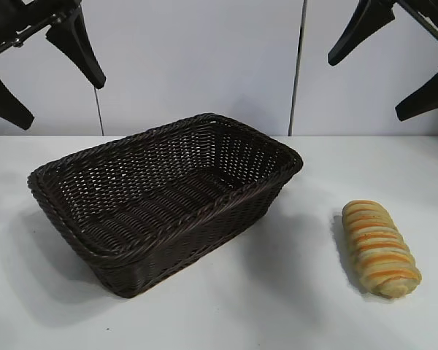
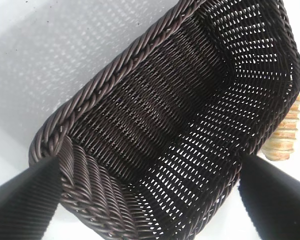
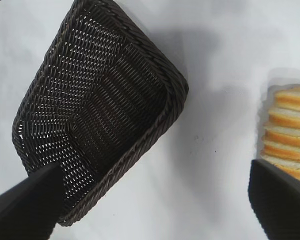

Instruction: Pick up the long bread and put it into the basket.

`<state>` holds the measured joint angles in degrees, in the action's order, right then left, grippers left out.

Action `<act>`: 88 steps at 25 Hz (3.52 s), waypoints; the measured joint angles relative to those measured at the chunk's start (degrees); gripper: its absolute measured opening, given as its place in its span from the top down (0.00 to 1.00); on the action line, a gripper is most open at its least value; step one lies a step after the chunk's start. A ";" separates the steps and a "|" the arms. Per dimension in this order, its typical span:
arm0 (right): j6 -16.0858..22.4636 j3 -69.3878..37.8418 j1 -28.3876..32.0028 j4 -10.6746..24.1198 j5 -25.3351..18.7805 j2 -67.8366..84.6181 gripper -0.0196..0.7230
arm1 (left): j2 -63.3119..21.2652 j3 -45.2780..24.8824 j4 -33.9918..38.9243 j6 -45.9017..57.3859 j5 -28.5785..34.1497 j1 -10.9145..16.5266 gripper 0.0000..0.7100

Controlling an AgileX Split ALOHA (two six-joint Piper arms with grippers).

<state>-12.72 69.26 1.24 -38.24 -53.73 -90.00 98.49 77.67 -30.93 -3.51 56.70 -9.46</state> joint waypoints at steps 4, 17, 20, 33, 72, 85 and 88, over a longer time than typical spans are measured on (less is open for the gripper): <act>0.00 0.00 0.00 0.00 0.00 0.00 0.04 | 0.00 0.00 0.06 0.00 0.00 0.00 0.02; 0.00 0.00 0.00 0.00 0.07 0.00 0.04 | 0.00 0.00 0.06 0.00 -0.48 0.00 0.02; 0.00 0.00 0.00 0.00 0.13 0.00 0.04 | 0.00 0.00 -0.15 0.00 -3.37 0.00 0.02; 0.00 0.00 0.00 0.06 -0.66 0.00 0.04 | -7.37 -11.05 11.77 18.56 -6.41 -5.17 0.07; -0.23 0.00 0.00 1.37 -1.42 0.00 0.04 | 7.77 -13.63 1.52 16.30 -19.51 -6.90 0.86; -0.36 0.00 0.00 1.44 -1.61 0.00 0.04 | 15.74 8.54 11.64 1.85 2.84 -6.90 0.86; -0.40 0.00 0.00 1.56 -1.61 0.00 0.04 | 18.41 9.14 11.89 1.81 1.77 -6.90 0.86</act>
<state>-13.12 69.26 1.24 -36.69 -55.34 -90.00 116.90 86.80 -19.04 -1.71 58.46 -16.35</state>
